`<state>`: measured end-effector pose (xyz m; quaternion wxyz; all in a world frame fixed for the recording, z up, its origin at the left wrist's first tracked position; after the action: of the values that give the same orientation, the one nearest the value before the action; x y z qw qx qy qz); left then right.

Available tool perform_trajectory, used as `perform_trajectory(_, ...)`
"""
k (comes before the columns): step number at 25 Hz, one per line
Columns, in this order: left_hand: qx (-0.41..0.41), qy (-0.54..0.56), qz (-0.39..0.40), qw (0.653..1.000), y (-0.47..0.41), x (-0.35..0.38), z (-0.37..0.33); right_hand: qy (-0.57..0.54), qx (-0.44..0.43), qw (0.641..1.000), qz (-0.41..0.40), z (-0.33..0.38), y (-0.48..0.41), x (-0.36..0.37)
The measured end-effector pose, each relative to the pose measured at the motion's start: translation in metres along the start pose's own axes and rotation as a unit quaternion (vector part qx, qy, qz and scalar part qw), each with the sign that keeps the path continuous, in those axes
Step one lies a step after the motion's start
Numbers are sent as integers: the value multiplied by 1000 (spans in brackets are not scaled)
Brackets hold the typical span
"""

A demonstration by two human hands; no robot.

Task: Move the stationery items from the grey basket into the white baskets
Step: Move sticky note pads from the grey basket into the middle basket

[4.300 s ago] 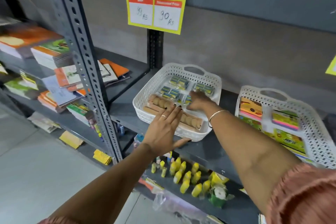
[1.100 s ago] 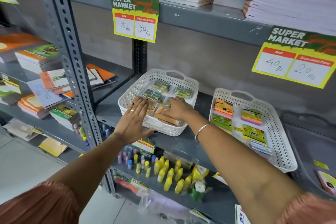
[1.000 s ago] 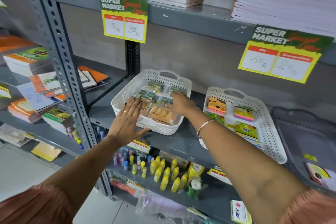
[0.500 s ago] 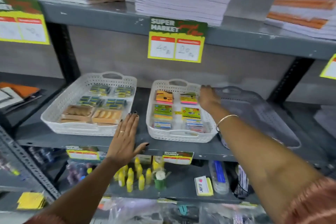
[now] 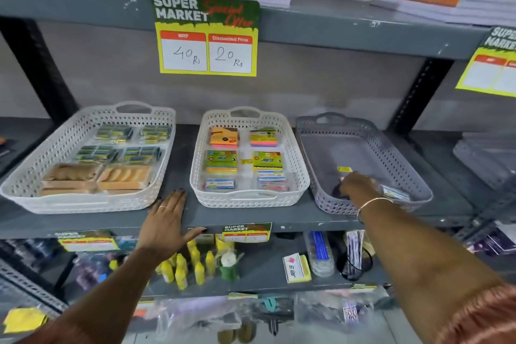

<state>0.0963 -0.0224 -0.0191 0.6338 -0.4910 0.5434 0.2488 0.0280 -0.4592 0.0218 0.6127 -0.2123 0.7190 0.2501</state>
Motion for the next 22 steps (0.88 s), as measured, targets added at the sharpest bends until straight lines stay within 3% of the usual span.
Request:
perform_trajectory(10, -2, -19, 15, 1000, 1, -3, -1, -25, -6, 998, -60, 3, -13, -2)
perform_trajectory(15, -5, -22, 15, 1000, 2, -3, 0, -104, 9, 993, -49, 6, -3, -8)
perform_trajectory(19, -8, -15, 9, 1000, 2, -4, 0, -151, -4, 985, -89, 21, 3, -39)
perform_trajectory(22, -9, -16, 13, 1000, 2, -3, 0, -159, -62, 973, -158, 61, 3, -88)
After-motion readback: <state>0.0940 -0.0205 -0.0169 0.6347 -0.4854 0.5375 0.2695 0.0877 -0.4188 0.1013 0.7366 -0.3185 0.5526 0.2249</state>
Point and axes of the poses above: each hand's wrist, its own y-axis away from the middle knuckle, its own x-axis out of the palm, z = x × y, the point moved 8 cm from there along -y, towards the middle knuckle, and after that the axes turned 11 degrees about -z, right-handed, at the moved point
